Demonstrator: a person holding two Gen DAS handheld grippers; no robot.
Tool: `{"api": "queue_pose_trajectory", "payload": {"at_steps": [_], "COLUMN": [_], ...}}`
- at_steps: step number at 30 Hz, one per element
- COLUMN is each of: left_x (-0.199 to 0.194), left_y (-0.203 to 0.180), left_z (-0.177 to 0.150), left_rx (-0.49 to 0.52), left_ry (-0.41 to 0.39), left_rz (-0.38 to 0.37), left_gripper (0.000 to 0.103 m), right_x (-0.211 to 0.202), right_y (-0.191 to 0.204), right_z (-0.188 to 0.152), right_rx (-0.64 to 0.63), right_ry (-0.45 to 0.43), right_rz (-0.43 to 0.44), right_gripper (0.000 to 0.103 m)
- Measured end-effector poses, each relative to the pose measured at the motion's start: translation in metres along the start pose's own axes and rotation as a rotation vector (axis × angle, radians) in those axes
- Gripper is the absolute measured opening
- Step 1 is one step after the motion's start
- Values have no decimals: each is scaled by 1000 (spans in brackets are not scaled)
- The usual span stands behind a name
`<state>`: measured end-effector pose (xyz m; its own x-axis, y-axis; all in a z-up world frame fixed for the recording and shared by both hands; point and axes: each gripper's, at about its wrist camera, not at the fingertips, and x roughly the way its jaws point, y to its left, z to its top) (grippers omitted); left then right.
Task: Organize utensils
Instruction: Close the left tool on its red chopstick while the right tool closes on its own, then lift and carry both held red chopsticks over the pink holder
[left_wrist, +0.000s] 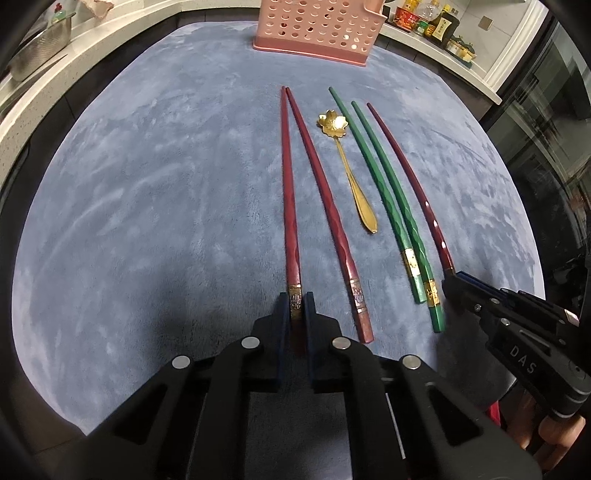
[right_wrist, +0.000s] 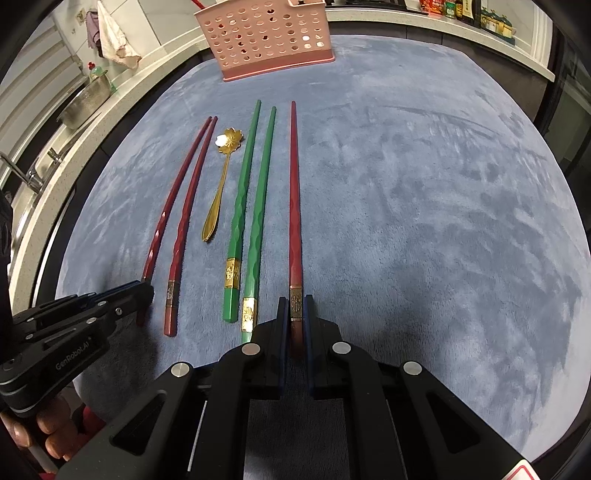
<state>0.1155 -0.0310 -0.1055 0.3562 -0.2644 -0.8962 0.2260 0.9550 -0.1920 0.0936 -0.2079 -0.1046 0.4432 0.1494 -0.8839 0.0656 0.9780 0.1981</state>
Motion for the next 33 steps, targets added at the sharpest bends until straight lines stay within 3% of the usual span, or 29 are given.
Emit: {"api": "queue_pose_trajectory", "payload": {"at_steps": [6,16,33], "left_x": [-23,-83,-182], "left_y": [2,6,25], "left_z": [3,12,71], "left_rx": [13,33,-33], "left_ry": [-71,-225,-475], "left_rz": [35,81,95], "left_gripper": [7,7,7], "right_x": [-19,-71,-171], "right_y": [-7,2,-9], "right_z": [-2,11,84], "right_rx": [21,-17,41], "right_ry": [-32,-159,-420], "right_rz": [-6,-37,-12], "right_gripper": [7,7,7]}}
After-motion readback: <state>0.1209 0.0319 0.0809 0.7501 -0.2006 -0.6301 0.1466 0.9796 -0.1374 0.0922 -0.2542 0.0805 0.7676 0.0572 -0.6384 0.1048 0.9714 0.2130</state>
